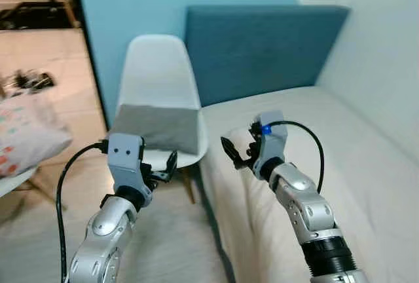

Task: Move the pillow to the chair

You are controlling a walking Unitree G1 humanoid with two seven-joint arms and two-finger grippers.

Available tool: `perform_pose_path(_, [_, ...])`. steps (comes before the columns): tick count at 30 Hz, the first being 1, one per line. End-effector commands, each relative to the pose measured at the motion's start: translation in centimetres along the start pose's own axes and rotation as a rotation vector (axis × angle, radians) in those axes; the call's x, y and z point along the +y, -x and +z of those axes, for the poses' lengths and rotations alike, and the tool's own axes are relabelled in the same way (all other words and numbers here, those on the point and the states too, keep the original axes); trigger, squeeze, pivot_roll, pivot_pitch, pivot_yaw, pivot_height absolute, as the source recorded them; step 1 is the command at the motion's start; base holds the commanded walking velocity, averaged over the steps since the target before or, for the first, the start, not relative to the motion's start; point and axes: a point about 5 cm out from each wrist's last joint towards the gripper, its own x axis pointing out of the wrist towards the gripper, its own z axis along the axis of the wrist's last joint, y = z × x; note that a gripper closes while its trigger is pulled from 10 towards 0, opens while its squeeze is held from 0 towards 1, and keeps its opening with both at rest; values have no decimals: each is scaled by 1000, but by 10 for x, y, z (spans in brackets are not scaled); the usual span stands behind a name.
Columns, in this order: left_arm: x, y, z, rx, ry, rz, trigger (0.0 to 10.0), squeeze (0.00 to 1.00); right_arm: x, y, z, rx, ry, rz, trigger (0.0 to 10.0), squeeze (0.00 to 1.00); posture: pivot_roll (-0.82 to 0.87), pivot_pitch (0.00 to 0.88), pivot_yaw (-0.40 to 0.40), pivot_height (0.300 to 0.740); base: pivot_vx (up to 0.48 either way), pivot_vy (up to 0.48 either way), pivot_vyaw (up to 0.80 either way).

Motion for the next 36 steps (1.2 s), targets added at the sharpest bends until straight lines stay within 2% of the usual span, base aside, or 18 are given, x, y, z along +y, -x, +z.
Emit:
perform_pose_path(1, [0,0,-3,5,-8,-1,10000,0,0,0,-5,22,-6,-9,10000,0,-27,0,-94,740,0,0,-731])
perform_pose_path(16, [4,1,-3,-10,11,10,10000,0,-3,0,-10,46,13,-31,10000,0,-28,0,-94,740,0,0,-731])
perform_pose_path(20, [10,2,-5,-6,27,52,10000,0,-1,1,-12,49,24,5,10000,0,-32,0,-89,740,0,0,-606])
perform_pose_path(24, [16,3,-9,8,53,104,10000,0,3,3,-13,48,80,67,10000,0,-34,0,-89,740,0,0,0])
perform_pose_path(28, [17,4,-10,17,62,109,10000,0,7,8,-11,19,134,123,10000,0,-31,0,-90,740,0,0,400])
perform_pose_path(36, [16,3,-12,32,62,109,10000,0,9,8,-9,6,135,142,10000,0,-33,0,-89,740,0,0,800])
